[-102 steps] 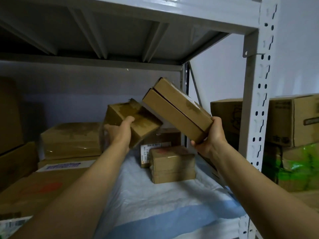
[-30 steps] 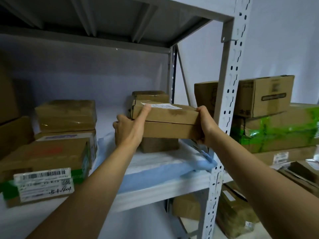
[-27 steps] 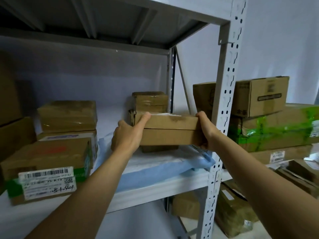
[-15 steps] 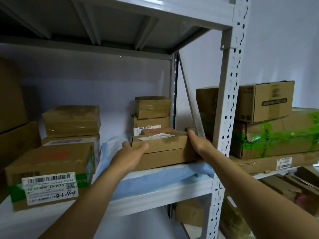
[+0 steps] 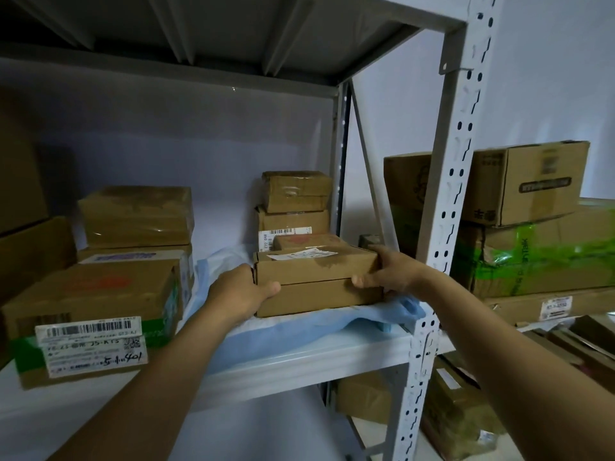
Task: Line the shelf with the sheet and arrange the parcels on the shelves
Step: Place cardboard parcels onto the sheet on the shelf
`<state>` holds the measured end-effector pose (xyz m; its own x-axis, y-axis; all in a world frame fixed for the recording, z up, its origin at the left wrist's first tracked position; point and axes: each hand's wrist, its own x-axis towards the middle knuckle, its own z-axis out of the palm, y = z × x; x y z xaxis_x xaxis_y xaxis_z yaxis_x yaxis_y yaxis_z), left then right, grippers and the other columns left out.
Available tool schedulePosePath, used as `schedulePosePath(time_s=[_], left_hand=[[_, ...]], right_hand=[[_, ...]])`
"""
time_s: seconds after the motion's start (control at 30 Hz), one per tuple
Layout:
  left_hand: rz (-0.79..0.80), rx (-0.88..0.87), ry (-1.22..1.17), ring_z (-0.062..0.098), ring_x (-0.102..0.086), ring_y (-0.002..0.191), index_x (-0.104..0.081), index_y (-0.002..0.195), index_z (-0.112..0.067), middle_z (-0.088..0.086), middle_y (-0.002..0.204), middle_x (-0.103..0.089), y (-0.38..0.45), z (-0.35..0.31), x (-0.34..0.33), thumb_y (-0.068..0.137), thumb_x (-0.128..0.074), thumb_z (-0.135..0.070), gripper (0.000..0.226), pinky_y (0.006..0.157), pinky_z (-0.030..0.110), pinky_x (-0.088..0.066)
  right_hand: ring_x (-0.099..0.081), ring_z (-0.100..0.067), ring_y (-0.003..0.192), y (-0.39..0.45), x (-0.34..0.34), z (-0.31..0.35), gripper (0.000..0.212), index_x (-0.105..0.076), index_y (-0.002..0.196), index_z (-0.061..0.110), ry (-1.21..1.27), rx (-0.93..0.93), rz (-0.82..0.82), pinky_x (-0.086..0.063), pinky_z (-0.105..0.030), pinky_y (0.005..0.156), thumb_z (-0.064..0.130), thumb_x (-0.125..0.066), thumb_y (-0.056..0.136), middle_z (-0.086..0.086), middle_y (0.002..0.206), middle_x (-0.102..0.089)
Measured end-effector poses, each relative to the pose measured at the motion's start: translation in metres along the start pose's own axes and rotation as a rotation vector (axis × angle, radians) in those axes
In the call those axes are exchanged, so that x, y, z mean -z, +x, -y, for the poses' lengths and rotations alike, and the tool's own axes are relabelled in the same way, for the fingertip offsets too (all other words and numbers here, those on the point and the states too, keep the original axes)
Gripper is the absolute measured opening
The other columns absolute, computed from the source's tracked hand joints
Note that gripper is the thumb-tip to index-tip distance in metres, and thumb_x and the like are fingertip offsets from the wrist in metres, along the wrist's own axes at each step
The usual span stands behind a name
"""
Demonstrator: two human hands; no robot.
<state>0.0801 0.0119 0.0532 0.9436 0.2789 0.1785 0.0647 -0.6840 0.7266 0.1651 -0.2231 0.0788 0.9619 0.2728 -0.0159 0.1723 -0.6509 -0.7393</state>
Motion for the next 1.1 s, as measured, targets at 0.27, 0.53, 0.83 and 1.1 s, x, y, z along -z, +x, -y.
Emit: schedulePosePath(time_s=[0.27,0.53,0.83,1.1], left_hand=[[0.004,-0.11,0.281,0.015,-0.049,0.094,-0.021,0.143,-0.026,0.004,0.128,-0.053,-0.006,-0.003,-0.002,0.082,-0.071,-0.025,0.079,0.078,0.022,-0.042],[-0.022,-0.132,0.136,0.023,-0.056,0.112,-0.032,0.143,-0.032,0.001,0.131,-0.057,-0.005,0.001,0.001,0.086,-0.064,-0.036,0.066,0.093,0.029,-0.045],[-0.083,-0.09,0.034,0.025,-0.057,0.109,-0.036,0.142,-0.029,0.006,0.131,-0.057,-0.004,0.005,-0.002,0.082,-0.071,-0.024,0.07,0.092,0.033,-0.046],[-0.031,-0.073,0.096,0.024,-0.058,0.104,-0.04,0.136,-0.027,0.007,0.126,-0.059,-0.002,0.008,0.004,0.077,-0.076,-0.024,0.07,0.091,0.032,-0.047]], right_hand=[[-0.058,-0.026,0.102,-0.007,-0.015,-0.011,0.076,-0.032,0.134,0.031,-0.554,0.223,-0.312,-0.051,-0.038,0.086,0.029,-0.077,0.073,-0.004,0.121,-0.058],[-0.056,-0.027,0.101,-0.002,-0.015,-0.009,0.071,-0.033,0.132,0.029,-0.505,0.225,-0.3,-0.049,-0.036,0.085,0.019,-0.075,0.076,-0.006,0.121,-0.057],[-0.051,-0.021,0.089,0.001,-0.014,-0.019,0.066,-0.036,0.132,0.026,-0.392,0.273,-0.288,-0.046,-0.033,0.081,0.014,-0.072,0.078,-0.008,0.115,-0.057],[-0.059,-0.026,0.096,-0.001,-0.019,-0.01,0.052,-0.036,0.122,0.026,-0.62,0.218,-0.24,-0.054,-0.041,0.083,0.032,-0.069,0.082,-0.004,0.114,-0.059]])
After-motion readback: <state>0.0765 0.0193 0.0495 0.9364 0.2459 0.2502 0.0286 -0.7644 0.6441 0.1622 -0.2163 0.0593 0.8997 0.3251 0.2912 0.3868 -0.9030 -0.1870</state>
